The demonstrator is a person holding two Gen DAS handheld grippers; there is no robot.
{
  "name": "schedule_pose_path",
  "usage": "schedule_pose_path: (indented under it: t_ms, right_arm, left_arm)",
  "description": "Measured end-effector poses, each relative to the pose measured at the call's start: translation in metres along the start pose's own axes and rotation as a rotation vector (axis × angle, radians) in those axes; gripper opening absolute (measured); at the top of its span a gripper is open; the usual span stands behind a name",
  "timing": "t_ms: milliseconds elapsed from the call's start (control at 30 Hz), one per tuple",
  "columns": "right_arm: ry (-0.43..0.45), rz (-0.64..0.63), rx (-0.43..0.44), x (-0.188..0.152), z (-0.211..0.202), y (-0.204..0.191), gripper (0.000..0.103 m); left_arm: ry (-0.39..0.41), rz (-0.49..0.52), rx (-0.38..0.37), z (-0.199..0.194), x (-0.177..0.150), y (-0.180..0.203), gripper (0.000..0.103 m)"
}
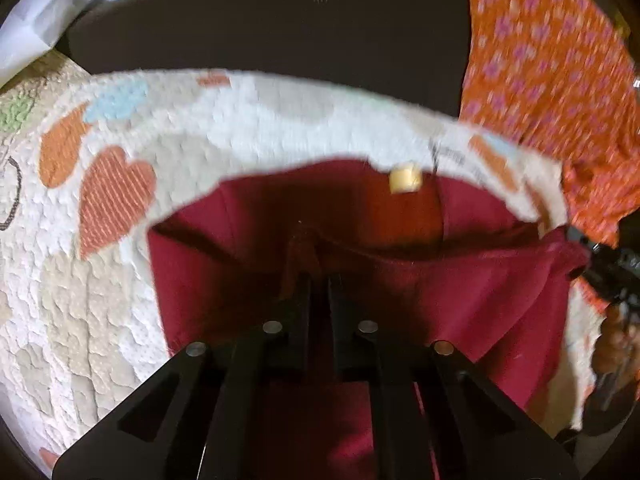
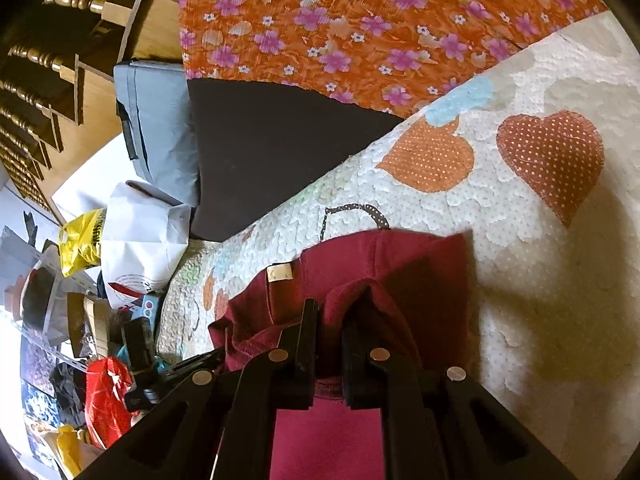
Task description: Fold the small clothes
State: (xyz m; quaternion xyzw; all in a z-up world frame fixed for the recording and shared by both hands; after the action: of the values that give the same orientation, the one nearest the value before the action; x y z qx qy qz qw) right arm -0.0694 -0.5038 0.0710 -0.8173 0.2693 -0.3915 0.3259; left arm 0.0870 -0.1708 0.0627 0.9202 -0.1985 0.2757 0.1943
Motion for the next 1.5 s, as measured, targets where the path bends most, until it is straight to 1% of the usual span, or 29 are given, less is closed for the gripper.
schedule_pose_path:
  t_ms: [67,167,267,333,400,467,533,567,600,633,667,700,733,767,833,867,933,967,1033,1067,1133,1267,1300,1367,1400,1433,1500]
  right_arm:
    - [0.013,0.006,0.032,0.006,-0.004,-0.006,0.009]
    - [0.028,-0.032,0.027,0.011,-0.006,-0.016,0.009]
    - [0.037,-0.037,0.016,0.015,-0.001,-0.018,0.009]
    - [0.039,-0.029,0.003,0.018,0.01,-0.016,0.009]
    - [0.039,-0.028,-0.034,0.019,0.025,-0.012,0.009]
    - [0.04,-0.04,-0.111,0.02,0.044,-0.004,0.008]
    - [0.015,-0.021,-0.165,0.021,0.059,0.006,0.01]
    - [-0.005,0.001,-0.173,0.022,0.063,0.011,0.011]
    - [0.001,0.021,-0.159,0.025,0.061,0.014,0.013]
    - [0.035,0.03,-0.143,0.028,0.052,0.015,0.02]
    - [0.088,0.008,-0.156,0.033,0.038,0.012,0.026]
    - [0.13,-0.021,-0.181,0.036,0.025,0.009,0.038]
    - [0.172,-0.049,-0.206,0.038,0.011,0.005,0.041]
    - [0.189,-0.073,-0.206,0.039,-0.001,0.001,0.041]
    - [0.16,-0.135,-0.168,0.035,-0.008,-0.011,0.041]
    - [0.143,-0.169,-0.16,0.031,-0.007,-0.017,0.041]
    - [0.104,-0.253,-0.175,0.02,0.005,-0.032,0.04]
    - [0.08,-0.298,-0.214,0.013,0.016,-0.037,0.04]
    - [0.034,-0.34,-0.37,0.0,0.03,-0.032,0.04]
    - [0.014,-0.341,-0.401,-0.007,0.031,-0.029,0.04]
    - [-0.005,-0.333,-0.347,-0.024,0.021,-0.027,0.04]
    - [0.011,-0.333,-0.333,-0.048,-0.016,-0.024,0.04]
    - [0.006,-0.338,-0.338,-0.055,-0.021,-0.024,0.04]
    - [-0.026,-0.371,-0.342,-0.07,-0.026,-0.022,0.04]
    - [-0.031,-0.385,-0.343,-0.077,-0.027,-0.021,0.037]
    - [-0.042,-0.394,-0.335,-0.083,-0.026,-0.02,0.025]
    - [-0.072,-0.407,-0.328,-0.092,-0.02,-0.016,0.006]
  left_arm:
    - [0.04,-0.03,-0.013,-0.012,0.008,-0.005,0.006]
    - [0.108,-0.069,-0.027,-0.032,0.02,-0.011,0.006]
    - [0.166,-0.072,0.009,-0.041,0.031,-0.017,0.006]
    - [0.168,-0.092,0.037,-0.033,0.035,-0.023,0.006]
    - [0.157,-0.103,0.087,-0.019,0.034,-0.031,0.006]
    - [0.144,-0.136,0.124,-0.005,0.031,-0.04,0.006]
    - [0.126,-0.172,0.132,0.006,0.026,-0.048,0.006]
    - [0.125,-0.19,0.124,0.007,0.026,-0.051,0.006]
    - [0.126,-0.206,0.11,0.005,0.026,-0.053,0.007]
    - [0.132,-0.212,0.101,0.001,0.028,-0.054,0.007]
    - [0.149,-0.212,0.103,-0.005,0.03,-0.055,0.007]
    - [0.167,-0.214,0.095,-0.012,0.032,-0.056,0.007]
    - [0.186,-0.22,0.082,-0.019,0.034,-0.056,0.013]
    - [0.198,-0.224,0.064,-0.026,0.035,-0.054,0.026]
    - [0.209,-0.209,0.047,-0.035,0.033,-0.048,0.043]
    - [0.211,-0.189,0.055,-0.038,0.03,-0.042,0.044]
    - [0.174,-0.143,0.091,-0.035,0.02,-0.033,0.044]
    - [0.143,-0.125,0.117,-0.03,0.012,-0.03,0.044]
    - [0.093,-0.085,0.154,-0.018,-0.001,-0.029,0.044]
    - [0.064,-0.06,0.186,-0.011,-0.007,-0.029,0.044]
    - [0.045,-0.044,0.207,-0.005,-0.014,-0.033,0.044]
    - [0.035,-0.122,0.158,-0.009,-0.018,-0.044,0.044]
    - [0.033,-0.128,0.156,-0.01,-0.021,-0.045,0.044]
    - [0.025,-0.119,0.184,-0.01,-0.026,-0.044,0.044]
    - [0.024,-0.114,0.195,-0.011,-0.029,-0.044,0.044]
    - [0.021,-0.112,0.204,-0.011,-0.031,-0.043,0.044]
    - [0.012,-0.129,0.207,-0.016,-0.035,-0.042,0.044]
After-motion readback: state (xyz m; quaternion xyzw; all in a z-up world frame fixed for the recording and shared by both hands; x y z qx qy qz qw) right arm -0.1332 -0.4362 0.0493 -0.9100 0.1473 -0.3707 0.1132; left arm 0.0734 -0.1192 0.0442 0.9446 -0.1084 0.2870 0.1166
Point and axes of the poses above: each gripper's, at about its wrist camera, not at the fingertips, and z roughly the way its jaws point, y to its right, x to its top, the point moved 2 cm from there along z, roughly the way its jaws point, and after that the axes turned 9 degrees about y, right-handed, at the moved point
